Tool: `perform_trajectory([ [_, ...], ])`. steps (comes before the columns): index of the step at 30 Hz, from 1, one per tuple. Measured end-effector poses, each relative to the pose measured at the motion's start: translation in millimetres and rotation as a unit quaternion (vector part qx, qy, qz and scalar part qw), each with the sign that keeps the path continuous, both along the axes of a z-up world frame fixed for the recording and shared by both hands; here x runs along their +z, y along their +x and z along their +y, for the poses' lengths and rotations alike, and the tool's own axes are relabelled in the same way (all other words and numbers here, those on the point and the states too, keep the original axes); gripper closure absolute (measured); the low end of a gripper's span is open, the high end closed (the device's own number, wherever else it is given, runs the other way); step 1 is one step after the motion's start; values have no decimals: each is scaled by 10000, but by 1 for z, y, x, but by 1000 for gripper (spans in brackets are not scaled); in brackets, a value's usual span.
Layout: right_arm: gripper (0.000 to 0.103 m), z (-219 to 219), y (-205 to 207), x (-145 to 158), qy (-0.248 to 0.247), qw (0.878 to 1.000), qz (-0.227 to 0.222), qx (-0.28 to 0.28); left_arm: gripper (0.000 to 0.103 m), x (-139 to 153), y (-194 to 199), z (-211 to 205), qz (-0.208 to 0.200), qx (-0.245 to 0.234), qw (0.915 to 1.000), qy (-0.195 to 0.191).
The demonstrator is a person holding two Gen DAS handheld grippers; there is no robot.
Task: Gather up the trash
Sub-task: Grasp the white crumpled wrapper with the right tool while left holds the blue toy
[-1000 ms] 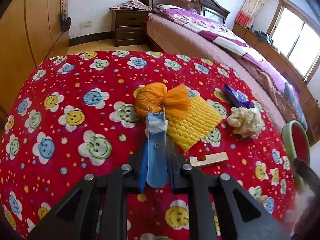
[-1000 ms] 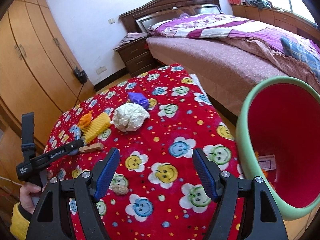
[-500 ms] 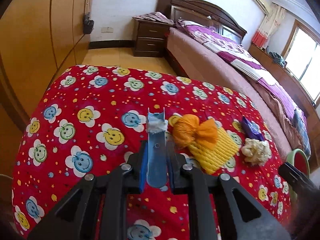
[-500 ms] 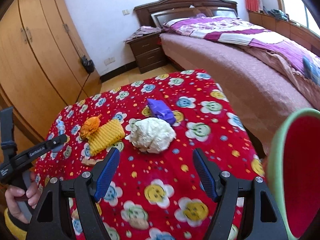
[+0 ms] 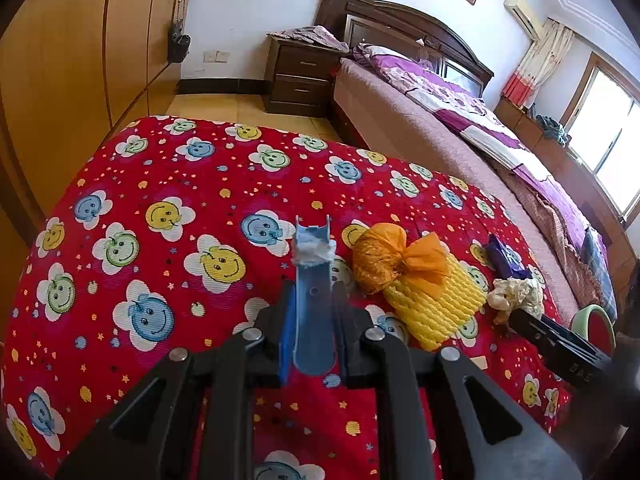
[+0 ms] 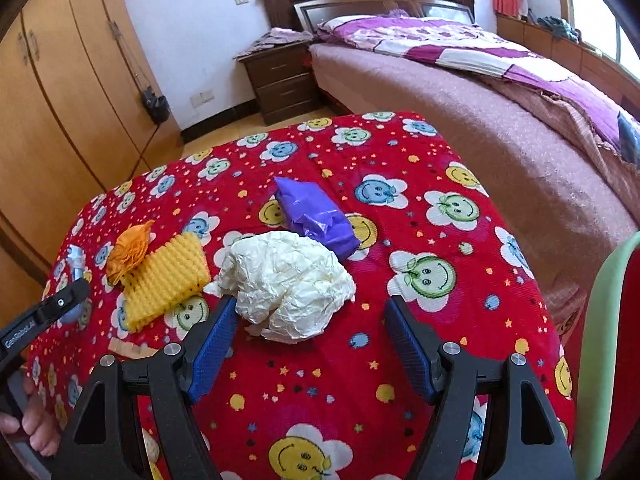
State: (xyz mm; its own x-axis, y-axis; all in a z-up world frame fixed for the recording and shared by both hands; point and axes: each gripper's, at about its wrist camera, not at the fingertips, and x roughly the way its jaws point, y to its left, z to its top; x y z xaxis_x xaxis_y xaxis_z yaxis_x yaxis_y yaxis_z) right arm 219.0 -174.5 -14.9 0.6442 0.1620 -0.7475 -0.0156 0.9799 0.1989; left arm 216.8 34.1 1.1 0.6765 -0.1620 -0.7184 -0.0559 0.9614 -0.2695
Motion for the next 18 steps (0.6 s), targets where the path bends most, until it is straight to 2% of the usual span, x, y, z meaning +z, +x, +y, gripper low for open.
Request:
perform_trajectory([
  [3, 42, 2, -3, 0, -115, 9999, -30, -37, 86, 1, -1, -3, -13, -28, 10000, -11],
  [5, 58, 2, -3, -1, -143, 9999, -9, -16, 86, 1, -2, -5, -14, -52, 10000, -12],
  [8, 72, 2, -5, 0, -159, 9999, 6, -4, 86, 4, -6, -8, -27, -79, 10000, 16],
  [11, 80, 0, -8, 0, -27, 10000, 30, 44, 86, 9, -10, -10, -60, -129, 9999, 37],
  [18, 82, 2, -27, 8, 173, 9996, -9, 220, 86, 23, -26, -16, -123, -264, 9996, -21],
])
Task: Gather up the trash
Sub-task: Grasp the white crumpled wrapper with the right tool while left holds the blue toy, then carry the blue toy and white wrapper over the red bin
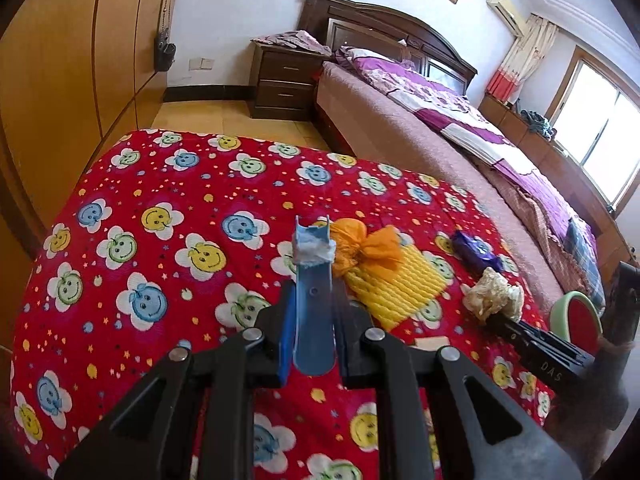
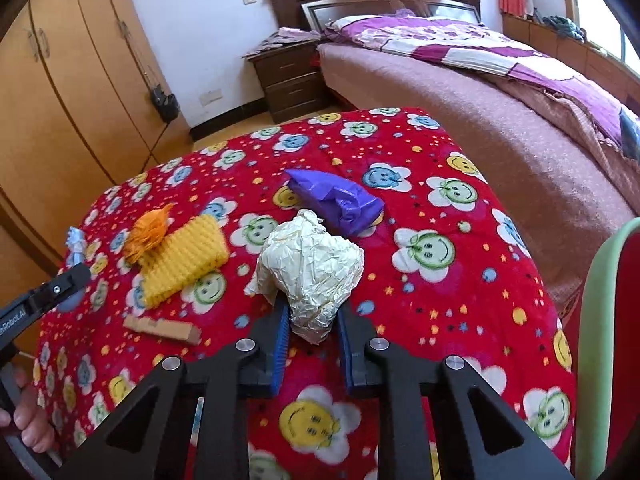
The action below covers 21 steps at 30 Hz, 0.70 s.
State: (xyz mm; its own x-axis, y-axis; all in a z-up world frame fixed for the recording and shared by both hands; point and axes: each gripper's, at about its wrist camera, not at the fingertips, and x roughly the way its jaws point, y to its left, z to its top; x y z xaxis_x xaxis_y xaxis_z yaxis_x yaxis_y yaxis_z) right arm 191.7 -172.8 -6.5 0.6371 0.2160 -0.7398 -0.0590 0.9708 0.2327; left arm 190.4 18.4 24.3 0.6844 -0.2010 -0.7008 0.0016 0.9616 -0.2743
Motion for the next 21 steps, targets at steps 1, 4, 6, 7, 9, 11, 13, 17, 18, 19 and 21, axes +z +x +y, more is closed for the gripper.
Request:
perform_trajectory([
  [1, 82, 0, -4, 2, 41, 10000, -20, 24, 86, 2, -4, -2, -17, -25, 10000, 11],
  [4, 82, 0, -17, 8, 173, 9998, -91, 84, 86, 6, -12, -5, -33, -80, 10000, 2],
  [6, 82, 0, -29, 13, 266, 9995, -155, 122, 86, 7, -20, -7, -24, -113, 9999, -40],
  [7, 82, 0, -32, 15, 293, 9993, -172, 133, 86, 8, -23, -8, -27, -123, 9999, -66],
  [9, 82, 0, -44, 19, 372, 9989, -224, 152, 86, 10, -31, -11, -38, -158, 9998, -110],
  [11, 82, -1, -53, 22, 446, 9985, -256, 166, 86, 12, -39, -14, -61, -199, 9997, -138],
  [13, 82, -2, -63, 26, 514, 9981, -291, 179, 86, 15, -44, -17, -88, -236, 9996, -153],
  [17, 82, -2, -79, 33, 560, 9975, -383, 174, 86, 22, -57, -25, -139, -340, 9992, -171],
  [18, 82, -3, -84, 35, 570, 9974, -412, 172, 86, 24, -59, -26, -154, -368, 9991, -175],
  [19, 82, -3, -89, 38, 573, 9972, -440, 168, 86, 26, -62, -27, -170, -405, 9989, -182],
  [21, 82, -4, -97, 42, 577, 9969, -505, 156, 86, 29, -66, -30, -190, -442, 9986, -200],
])
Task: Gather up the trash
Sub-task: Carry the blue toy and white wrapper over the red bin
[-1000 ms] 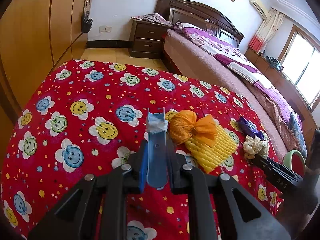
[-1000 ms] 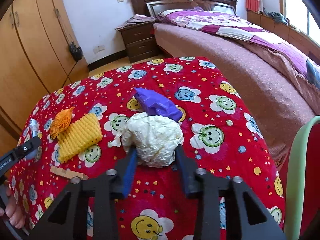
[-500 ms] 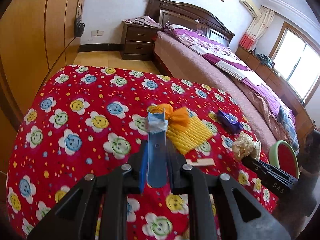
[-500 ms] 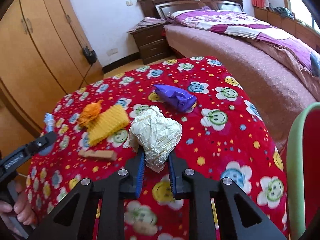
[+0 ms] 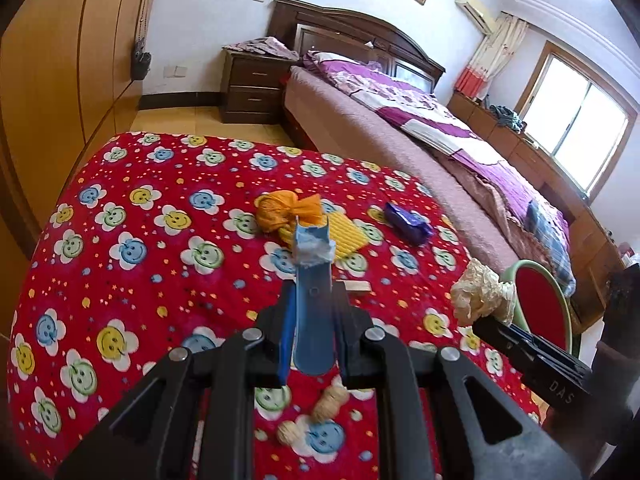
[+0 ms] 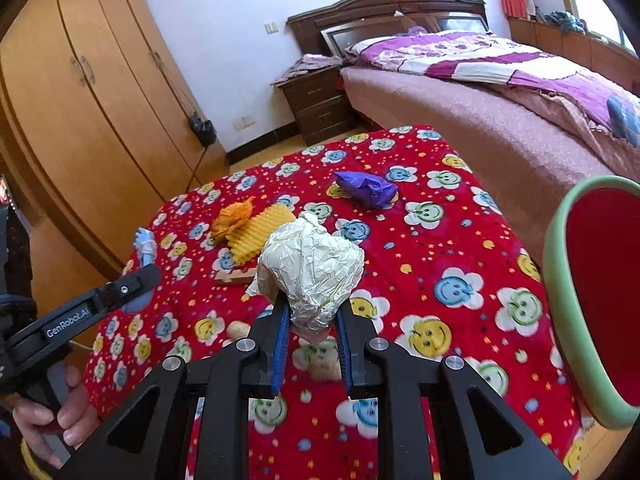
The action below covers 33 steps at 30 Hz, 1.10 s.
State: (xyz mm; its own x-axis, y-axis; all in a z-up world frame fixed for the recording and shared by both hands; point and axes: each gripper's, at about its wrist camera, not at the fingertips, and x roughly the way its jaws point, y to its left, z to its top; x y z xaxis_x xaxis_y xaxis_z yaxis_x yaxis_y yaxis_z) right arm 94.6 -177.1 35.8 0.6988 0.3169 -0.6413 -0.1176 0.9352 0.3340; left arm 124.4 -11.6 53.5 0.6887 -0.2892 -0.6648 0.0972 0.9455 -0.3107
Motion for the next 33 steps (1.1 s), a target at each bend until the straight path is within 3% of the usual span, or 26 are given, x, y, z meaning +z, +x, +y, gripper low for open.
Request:
perform_trajectory([
  [33, 82, -94, -86, 23, 279, 9960, -486, -702, 86, 30, -37, -95, -87, -876, 9958, -233],
])
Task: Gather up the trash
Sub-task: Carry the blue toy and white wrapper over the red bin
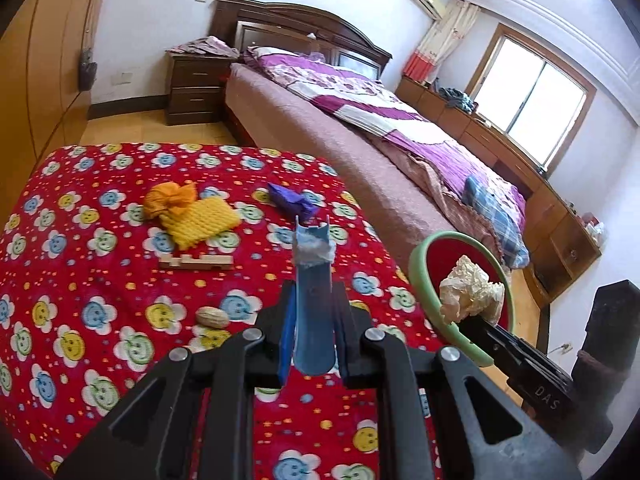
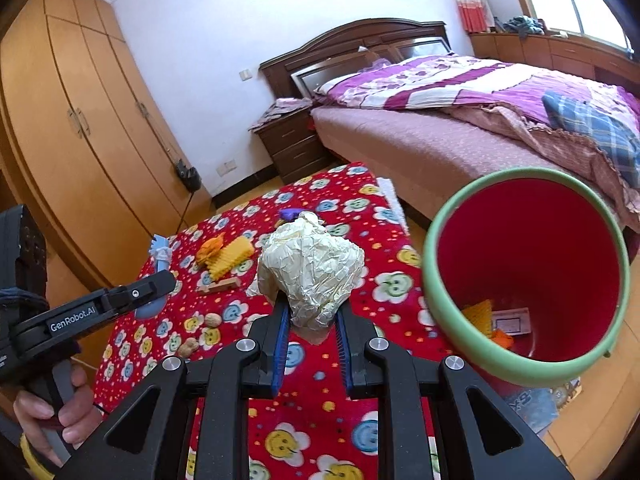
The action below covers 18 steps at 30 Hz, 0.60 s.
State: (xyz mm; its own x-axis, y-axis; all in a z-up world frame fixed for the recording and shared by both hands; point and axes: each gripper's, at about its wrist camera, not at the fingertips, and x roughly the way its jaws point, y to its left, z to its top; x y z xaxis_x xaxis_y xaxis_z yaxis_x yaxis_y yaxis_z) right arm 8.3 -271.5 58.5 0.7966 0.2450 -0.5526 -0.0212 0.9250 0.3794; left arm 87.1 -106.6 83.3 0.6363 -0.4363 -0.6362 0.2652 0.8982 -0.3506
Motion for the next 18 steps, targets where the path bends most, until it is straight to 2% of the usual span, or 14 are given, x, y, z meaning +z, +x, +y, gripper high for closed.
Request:
perform_trajectory([
  [18, 82, -57, -18, -6, 154, 9982, -9, -585, 86, 2, -1, -77, -14, -737, 9972, 125],
])
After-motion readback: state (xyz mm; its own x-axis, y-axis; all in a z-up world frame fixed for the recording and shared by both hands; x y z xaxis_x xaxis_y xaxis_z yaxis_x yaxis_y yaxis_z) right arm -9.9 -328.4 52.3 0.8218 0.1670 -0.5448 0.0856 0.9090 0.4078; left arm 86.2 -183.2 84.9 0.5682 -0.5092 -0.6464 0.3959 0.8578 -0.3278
